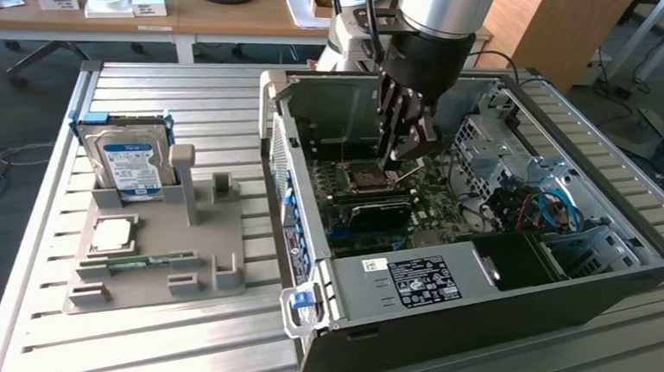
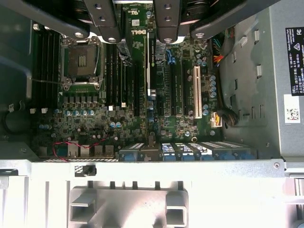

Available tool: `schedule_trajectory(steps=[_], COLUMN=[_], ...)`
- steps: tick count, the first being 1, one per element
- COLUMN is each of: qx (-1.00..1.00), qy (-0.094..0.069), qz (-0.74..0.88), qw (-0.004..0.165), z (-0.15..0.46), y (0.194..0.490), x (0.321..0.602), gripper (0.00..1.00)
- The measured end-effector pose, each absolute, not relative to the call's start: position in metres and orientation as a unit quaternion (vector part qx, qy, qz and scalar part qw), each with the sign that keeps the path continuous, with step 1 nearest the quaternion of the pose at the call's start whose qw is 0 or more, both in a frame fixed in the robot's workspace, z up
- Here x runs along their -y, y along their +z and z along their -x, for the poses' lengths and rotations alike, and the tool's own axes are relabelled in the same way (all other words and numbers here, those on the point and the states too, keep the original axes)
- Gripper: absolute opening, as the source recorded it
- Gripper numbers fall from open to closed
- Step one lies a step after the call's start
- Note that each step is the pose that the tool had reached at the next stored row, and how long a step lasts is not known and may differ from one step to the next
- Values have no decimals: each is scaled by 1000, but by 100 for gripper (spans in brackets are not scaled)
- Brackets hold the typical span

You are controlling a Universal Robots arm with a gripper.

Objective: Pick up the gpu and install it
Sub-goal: 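Press down on the gpu until it lock into place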

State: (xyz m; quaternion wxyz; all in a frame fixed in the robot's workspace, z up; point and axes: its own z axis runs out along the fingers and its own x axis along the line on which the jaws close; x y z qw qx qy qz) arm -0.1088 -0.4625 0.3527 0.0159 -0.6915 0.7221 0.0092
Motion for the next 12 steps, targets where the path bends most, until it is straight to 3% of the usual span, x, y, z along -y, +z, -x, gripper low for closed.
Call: schedule_trajectory(steps=[4,6,7,9,12], qx=[-722,-722,-722,-722,-722], qy=[9,9,9,9,9], qz=[692,692,692,692,692], qw=[16,16,16,16,16], z=[109,109,109,109,109], y=[353,353,353,353,353], x=[463,463,463,463,463], gripper=[33,20,20,11,11])
